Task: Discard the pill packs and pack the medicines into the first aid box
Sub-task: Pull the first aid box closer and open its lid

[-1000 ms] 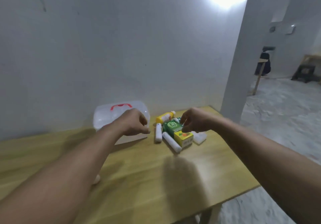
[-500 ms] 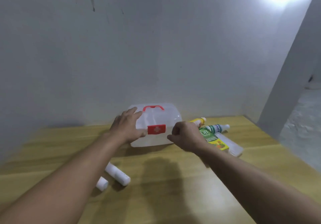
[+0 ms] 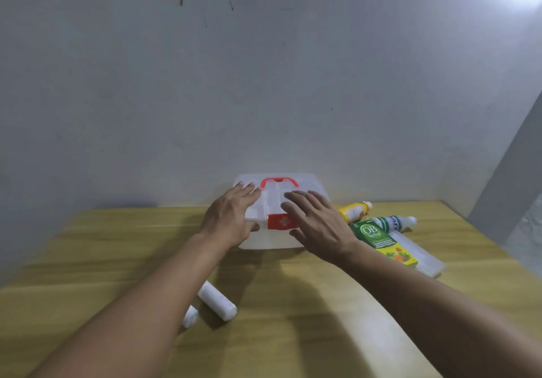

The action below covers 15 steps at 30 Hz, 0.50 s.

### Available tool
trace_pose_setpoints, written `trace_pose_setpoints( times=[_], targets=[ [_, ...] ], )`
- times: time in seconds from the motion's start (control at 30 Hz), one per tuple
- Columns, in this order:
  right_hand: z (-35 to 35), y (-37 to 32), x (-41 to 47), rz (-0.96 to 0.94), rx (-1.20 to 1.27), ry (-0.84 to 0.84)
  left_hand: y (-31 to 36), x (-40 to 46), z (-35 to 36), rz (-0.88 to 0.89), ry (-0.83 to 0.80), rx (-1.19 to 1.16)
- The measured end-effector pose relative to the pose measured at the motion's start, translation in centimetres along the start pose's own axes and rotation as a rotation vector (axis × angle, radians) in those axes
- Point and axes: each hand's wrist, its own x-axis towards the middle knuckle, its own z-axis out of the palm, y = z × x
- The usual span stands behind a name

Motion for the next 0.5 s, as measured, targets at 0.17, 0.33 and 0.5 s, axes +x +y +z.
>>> trace_pose_setpoints(
  times=[0.17,0.33,0.5],
  targets=[
    [0.6,0.3,-0.4,-0.024,0.001,0.077,-0.2,0.1,0.1,0.0,0.0,-0.02],
    [1.0,-0.1,-1.7,0.077,0.028,0.209,-0.2,0.2,0.3,-0.01,0.018,-0.033],
    [1.4,-0.3,-2.7,0.12,0.032,0.29,-0.3,0.2,0.6,-0.007,0.033,-0.03]
  ],
)
